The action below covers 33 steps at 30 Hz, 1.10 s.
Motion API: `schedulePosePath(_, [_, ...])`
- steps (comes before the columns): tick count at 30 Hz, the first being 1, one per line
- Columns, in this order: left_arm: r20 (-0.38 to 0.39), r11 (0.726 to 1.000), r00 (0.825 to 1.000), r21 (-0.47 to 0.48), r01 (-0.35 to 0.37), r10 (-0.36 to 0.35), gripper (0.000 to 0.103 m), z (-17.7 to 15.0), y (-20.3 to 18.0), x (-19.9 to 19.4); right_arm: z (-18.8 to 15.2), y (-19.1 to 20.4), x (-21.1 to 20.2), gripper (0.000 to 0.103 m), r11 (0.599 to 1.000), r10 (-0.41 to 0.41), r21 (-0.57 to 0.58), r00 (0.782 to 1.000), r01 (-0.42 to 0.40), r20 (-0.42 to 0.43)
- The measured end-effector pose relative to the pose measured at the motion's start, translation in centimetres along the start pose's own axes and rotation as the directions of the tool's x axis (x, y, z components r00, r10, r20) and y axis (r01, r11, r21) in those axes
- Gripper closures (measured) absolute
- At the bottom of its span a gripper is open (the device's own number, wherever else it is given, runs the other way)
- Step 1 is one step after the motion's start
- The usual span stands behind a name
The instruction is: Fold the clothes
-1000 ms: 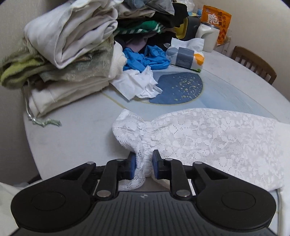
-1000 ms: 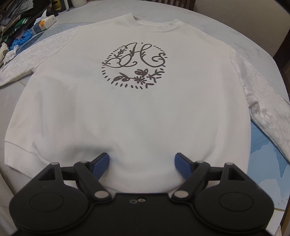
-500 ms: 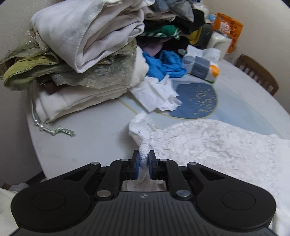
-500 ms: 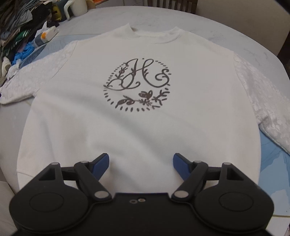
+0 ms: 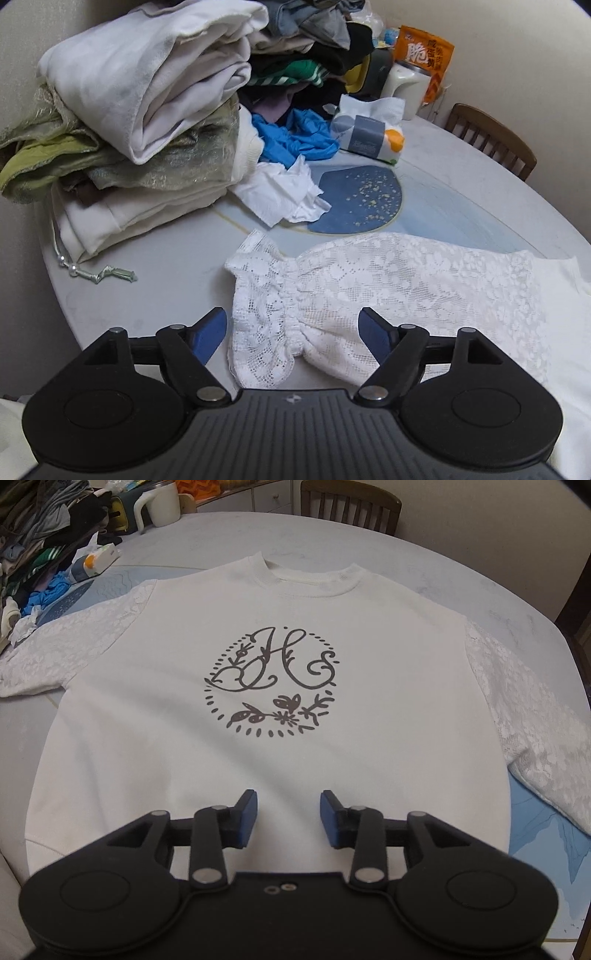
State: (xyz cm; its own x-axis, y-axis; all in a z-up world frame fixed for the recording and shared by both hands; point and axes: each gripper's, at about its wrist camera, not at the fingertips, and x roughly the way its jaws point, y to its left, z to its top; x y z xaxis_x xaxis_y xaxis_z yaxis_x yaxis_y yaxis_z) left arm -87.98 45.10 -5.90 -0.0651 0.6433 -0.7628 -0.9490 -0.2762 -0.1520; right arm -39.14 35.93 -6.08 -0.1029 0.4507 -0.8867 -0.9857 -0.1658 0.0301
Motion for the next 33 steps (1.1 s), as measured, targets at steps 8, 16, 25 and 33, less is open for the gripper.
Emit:
schedulePosePath(8, [-0.061,0.998,0.997,0.012,-0.054,0.054,0.026,0.4,-0.5,2.9,0.0,0.0,0.2,0.000,1.000,0.024,-0.001,0.999,-0.024,-0.030])
schedulePosePath(16, [-0.047,0.995,0.997,0.083,-0.063,0.067,0.078,0.6,-1.9,2.9,-0.3,-0.3,0.1,0.000,1.000,0.028,0.010,0.999,-0.027,-0.035])
schedulePosePath(25, [0.093,0.987,0.996,0.158,-0.031,0.016,0.098,2.8,-4.6,-0.3,-0.8,-0.2,0.7,0.000,0.999,0.049,0.005,0.997,-0.049,-0.055])
schedulePosePath(33, [0.121,0.980,0.992,0.198,0.004,-0.029,0.098,2.9,-6.9,-1.3,-0.2,0.5,1.0,0.000,0.990,0.084,-0.106,0.994,-0.092,-0.076])
